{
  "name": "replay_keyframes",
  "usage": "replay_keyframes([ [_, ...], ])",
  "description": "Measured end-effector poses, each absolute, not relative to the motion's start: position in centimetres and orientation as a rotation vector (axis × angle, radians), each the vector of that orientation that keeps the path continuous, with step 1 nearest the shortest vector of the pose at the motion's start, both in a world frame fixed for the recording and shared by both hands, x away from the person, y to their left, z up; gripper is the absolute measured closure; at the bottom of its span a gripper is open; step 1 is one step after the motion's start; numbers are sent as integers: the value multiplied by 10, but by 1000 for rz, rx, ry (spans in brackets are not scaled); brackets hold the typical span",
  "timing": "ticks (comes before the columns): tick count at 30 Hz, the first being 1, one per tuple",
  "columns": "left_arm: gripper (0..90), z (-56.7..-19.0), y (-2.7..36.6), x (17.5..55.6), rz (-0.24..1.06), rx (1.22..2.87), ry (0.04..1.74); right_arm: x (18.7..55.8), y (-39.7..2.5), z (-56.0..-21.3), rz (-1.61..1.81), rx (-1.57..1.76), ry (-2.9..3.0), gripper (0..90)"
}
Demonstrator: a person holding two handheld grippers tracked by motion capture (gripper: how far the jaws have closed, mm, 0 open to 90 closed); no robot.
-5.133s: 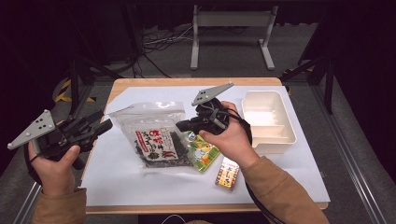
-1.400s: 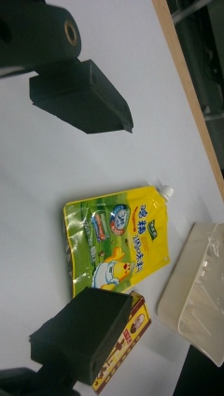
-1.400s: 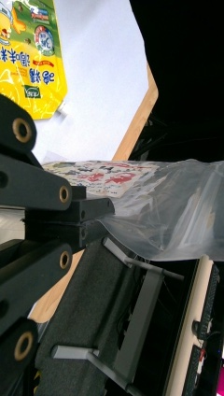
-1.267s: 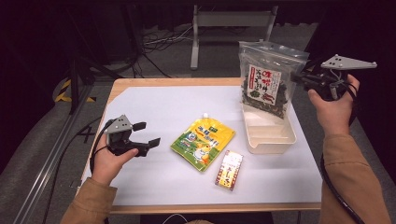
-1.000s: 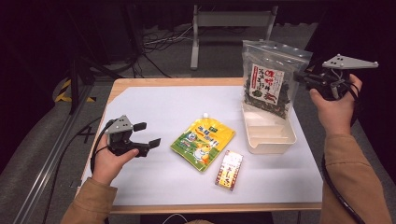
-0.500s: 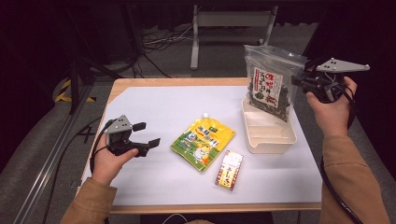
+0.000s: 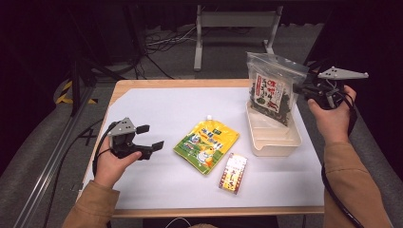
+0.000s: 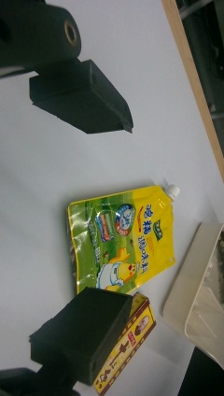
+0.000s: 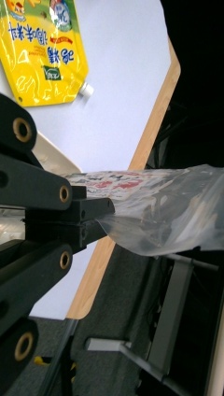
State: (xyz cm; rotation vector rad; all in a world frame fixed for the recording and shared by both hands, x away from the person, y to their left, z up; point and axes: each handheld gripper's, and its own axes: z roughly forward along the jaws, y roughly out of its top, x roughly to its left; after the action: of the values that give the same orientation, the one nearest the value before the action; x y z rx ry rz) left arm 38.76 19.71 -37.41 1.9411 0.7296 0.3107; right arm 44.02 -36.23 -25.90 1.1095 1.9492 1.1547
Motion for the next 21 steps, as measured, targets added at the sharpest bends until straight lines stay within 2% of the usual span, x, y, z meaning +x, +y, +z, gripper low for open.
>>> replay_keyframes([
  [21, 130, -380, 179, 396, 278, 1981, 705, 435, -373, -270, 1128, 1219, 1942, 891],
])
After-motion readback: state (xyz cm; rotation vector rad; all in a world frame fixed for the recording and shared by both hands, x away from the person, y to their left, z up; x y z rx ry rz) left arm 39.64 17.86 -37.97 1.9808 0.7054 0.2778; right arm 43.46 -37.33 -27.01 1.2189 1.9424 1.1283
